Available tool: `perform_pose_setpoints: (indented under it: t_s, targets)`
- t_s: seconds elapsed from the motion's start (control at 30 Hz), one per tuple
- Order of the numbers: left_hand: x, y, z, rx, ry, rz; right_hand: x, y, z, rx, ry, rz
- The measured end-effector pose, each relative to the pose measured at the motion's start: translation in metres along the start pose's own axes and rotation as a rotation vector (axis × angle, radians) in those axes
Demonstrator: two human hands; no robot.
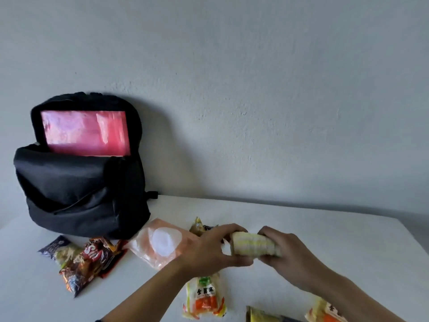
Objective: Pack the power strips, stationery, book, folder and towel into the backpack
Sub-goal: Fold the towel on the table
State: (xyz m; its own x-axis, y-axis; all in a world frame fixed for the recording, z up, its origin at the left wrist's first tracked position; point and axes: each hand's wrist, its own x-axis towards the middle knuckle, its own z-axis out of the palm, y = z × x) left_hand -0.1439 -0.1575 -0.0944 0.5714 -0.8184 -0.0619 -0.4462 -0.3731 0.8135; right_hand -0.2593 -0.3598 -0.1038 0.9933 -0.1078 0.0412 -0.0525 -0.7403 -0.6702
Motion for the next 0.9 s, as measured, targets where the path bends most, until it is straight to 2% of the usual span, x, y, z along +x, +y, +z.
perform_pose_setpoints:
  t_s: [0.1, 0.23, 0.33, 0.43, 0.6, 0.77, 0.9]
  targets:
    - [-0.012, 0.004, -0.025, -0.155, 0.119, 0.034, 0.022, -0.041, -0.011, 0.033, 0.073, -0.073]
    - [-0.027, 0.002, -0.072, -0.355, 0.277, -0.004, 0.053, -0.091, -0.012, 0.091, 0.077, -0.147]
    - [-0.039, -0.012, -0.118, -0.371, 0.377, 0.087, 0.078, -0.131, -0.006, 0.185, 0.066, -0.145]
    - [-0.052, -0.024, -0.165, -0.366, 0.493, 0.136, 0.107, -0.170, 0.001, 0.405, 0.037, -0.131]
    - [-0.080, -0.048, -0.243, -0.334, 0.530, 0.165, 0.154, -0.234, 0.035, 0.620, 0.016, -0.138]
    - [-0.110, -0.083, -0.320, -0.298, 0.562, 0.184, 0.203, -0.300, 0.089, 0.566, 0.157, -0.173]
    - [-0.132, -0.118, -0.361, -0.222, 0.493, 0.212, 0.227, -0.330, 0.127, 0.536, 0.199, -0.204]
